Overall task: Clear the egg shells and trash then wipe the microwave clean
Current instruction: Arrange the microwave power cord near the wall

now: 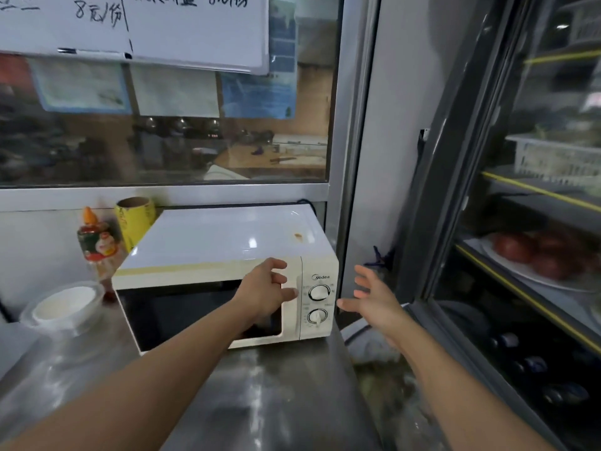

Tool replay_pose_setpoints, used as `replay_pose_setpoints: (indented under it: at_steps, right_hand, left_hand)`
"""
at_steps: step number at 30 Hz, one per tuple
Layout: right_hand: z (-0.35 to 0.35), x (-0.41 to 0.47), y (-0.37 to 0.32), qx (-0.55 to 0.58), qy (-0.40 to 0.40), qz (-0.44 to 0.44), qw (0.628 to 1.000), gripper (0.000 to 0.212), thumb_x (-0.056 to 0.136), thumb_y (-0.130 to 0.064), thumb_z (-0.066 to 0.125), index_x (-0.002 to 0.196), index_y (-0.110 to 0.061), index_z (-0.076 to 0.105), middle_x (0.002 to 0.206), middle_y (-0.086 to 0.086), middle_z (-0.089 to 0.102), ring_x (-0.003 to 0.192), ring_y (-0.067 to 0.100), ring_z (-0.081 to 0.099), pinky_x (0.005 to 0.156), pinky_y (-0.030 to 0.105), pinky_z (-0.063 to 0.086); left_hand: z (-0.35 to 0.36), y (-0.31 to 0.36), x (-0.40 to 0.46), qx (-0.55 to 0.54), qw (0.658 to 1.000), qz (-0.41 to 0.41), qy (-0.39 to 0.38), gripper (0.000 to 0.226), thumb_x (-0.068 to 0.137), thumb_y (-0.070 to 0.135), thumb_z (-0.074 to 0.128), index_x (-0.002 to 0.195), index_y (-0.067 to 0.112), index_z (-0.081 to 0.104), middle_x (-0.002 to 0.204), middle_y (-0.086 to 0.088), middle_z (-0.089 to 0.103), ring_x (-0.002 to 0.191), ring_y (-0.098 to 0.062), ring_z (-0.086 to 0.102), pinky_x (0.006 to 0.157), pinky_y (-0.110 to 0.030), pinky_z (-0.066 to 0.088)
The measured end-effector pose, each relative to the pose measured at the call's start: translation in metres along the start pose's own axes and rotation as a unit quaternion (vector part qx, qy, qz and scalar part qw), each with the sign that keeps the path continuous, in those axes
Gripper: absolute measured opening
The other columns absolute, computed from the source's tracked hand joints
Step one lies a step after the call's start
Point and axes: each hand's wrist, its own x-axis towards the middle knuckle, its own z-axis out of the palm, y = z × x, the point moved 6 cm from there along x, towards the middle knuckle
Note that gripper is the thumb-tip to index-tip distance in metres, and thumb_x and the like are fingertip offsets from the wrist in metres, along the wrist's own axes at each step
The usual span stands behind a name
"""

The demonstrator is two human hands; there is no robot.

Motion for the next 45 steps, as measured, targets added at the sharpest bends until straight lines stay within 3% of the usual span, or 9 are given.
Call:
replay_pose_setpoints:
  at_steps: [3,16,18,21,26,35,45]
  right_hand:
    - [0.006,0.017,-0.006,0.001,0.013,-0.003,1.0,0.084,0.077,-0.004,0.073,0.145,-0.022,0.027,0.15,0.005,0.033,0.133,0.023,0.038,0.107,0.04,0.037]
    - [-0.014,0.104,-0.015,0.008,0.031,-0.01,0.999,0.077,0.081,-0.011,0.071,0.143,-0.026,0.029,0.149,0.002,0.033,0.132,0.02,0.039,0.106,0.037,0.035]
    - [-0.023,0.125,-0.013,0.012,0.027,-0.013,0.999,0.077,0.081,-0.011,0.071,0.144,-0.025,0.029,0.149,0.002,0.033,0.132,0.02,0.038,0.104,0.035,0.036]
    - [-0.035,0.159,-0.005,0.028,0.018,-0.019,0.999,0.076,0.081,-0.011,0.07,0.144,-0.025,0.029,0.149,0.001,0.033,0.131,0.019,0.039,0.102,0.033,0.037]
    - [-0.052,0.222,0.019,0.038,0.006,-0.013,0.999,0.076,0.081,-0.013,0.07,0.143,-0.028,0.03,0.148,-0.002,0.035,0.129,0.017,0.041,0.094,0.028,0.039]
    - [-0.045,0.309,0.062,0.054,-0.043,0.018,0.997,0.078,0.081,-0.013,0.071,0.145,-0.022,0.028,0.148,0.004,0.035,0.13,0.021,0.041,0.101,0.034,0.039]
    - [-0.053,0.345,0.101,0.091,-0.058,0.031,0.994,0.077,0.079,-0.01,0.073,0.144,-0.017,0.03,0.147,0.012,0.035,0.13,0.03,0.04,0.094,0.03,0.041]
  left_hand:
    - [-0.009,0.008,0.023,0.037,0.999,0.031,-0.001,0.051,0.078,0.019,0.073,0.123,0.021,0.049,0.11,-0.002,0.061,0.097,-0.019,0.06,0.082,-0.026,0.044]
    - [-0.009,0.04,0.12,0.06,0.996,0.069,-0.009,0.052,0.078,0.017,0.073,0.124,0.021,0.05,0.11,-0.002,0.058,0.092,-0.018,0.056,0.064,-0.02,0.045]
    - [0.0,0.045,0.138,0.067,0.995,0.069,-0.01,0.052,0.078,0.017,0.073,0.124,0.021,0.05,0.109,-0.001,0.059,0.092,-0.017,0.057,0.068,-0.022,0.046]
    - [0.016,0.053,0.169,0.089,0.994,0.063,-0.002,0.053,0.077,0.018,0.075,0.124,0.021,0.051,0.112,-0.003,0.06,0.097,-0.018,0.058,0.086,-0.03,0.047]
    - [0.039,0.062,0.222,0.102,0.993,0.054,0.011,0.052,0.076,0.02,0.076,0.123,0.022,0.052,0.11,0.0,0.06,0.101,-0.018,0.057,0.084,-0.029,0.047]
    - [0.059,0.067,0.293,0.219,0.972,0.072,0.048,0.056,0.076,0.019,0.076,0.126,0.018,0.052,0.117,0.002,0.061,0.108,-0.016,0.055,0.093,-0.026,0.044]
    - [0.109,0.08,0.357,0.411,0.901,0.136,-0.039,0.064,0.075,0.024,0.075,0.132,0.02,0.046,0.13,0.0,0.056,0.118,-0.021,0.054,0.099,-0.036,0.044]
